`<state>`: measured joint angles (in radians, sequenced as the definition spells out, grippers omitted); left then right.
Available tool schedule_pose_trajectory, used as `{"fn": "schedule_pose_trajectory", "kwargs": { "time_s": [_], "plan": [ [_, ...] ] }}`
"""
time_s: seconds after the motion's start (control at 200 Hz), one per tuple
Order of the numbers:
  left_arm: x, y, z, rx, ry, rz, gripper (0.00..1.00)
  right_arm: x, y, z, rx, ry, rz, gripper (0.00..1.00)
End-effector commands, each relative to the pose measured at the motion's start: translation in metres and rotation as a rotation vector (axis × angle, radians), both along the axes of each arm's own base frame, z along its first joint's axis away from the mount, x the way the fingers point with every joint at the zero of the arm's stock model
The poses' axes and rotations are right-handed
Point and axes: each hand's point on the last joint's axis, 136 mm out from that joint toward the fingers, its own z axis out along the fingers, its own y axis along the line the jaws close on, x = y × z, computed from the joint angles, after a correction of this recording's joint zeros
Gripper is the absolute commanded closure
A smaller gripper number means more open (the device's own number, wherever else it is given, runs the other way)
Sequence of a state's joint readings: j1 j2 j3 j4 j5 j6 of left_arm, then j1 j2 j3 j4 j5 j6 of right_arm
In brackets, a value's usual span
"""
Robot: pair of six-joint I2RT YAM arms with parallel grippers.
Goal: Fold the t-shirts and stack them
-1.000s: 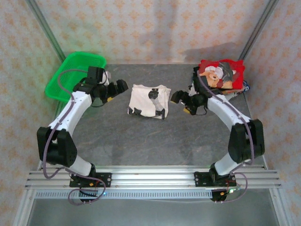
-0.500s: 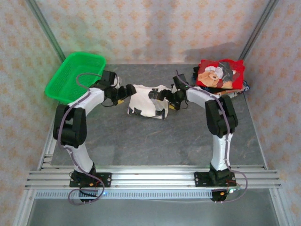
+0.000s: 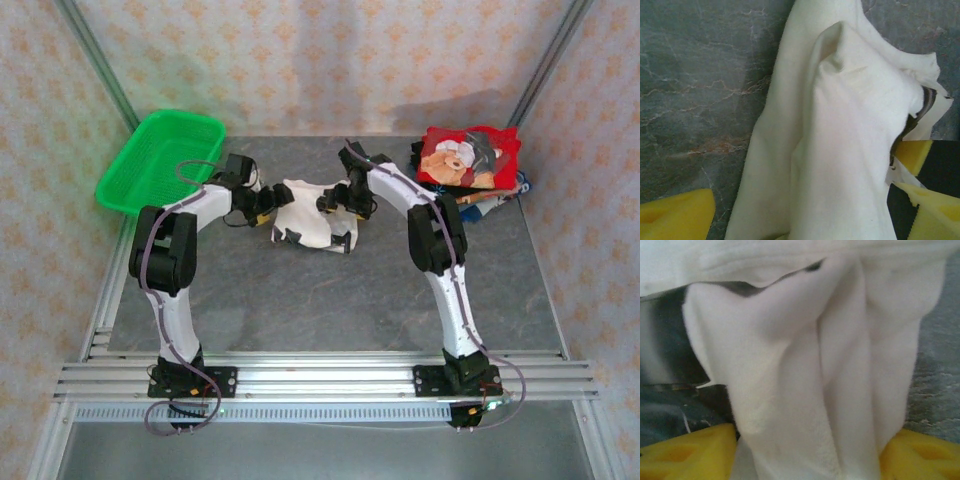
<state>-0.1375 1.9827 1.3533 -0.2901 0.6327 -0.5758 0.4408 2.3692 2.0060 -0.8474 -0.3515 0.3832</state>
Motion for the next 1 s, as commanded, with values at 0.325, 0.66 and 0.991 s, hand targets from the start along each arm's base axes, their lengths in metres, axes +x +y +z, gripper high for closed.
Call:
{"fn": "schedule_pose_trajectory", "kwargs": {
  "time_s": [0.325,0.66,0.991],
  "plan": [
    [-0.032,0.013,0.133,0.009,-0.246,0.0,0.08,0.039,-0.002,0.019,-0.236,-0.148,0.06,1.0],
    [-0.065,0.044,0.188,0.085,-0.367,0.072,0.01,0.047,-0.07,0.158,-0.591,-0.45,0.12,1.0],
    [-0.076,0.057,0.275,0.098,-0.557,0.151,0.0,0.059,-0.105,0.25,-0.809,-0.654,0.176,1.0]
  ]
}}
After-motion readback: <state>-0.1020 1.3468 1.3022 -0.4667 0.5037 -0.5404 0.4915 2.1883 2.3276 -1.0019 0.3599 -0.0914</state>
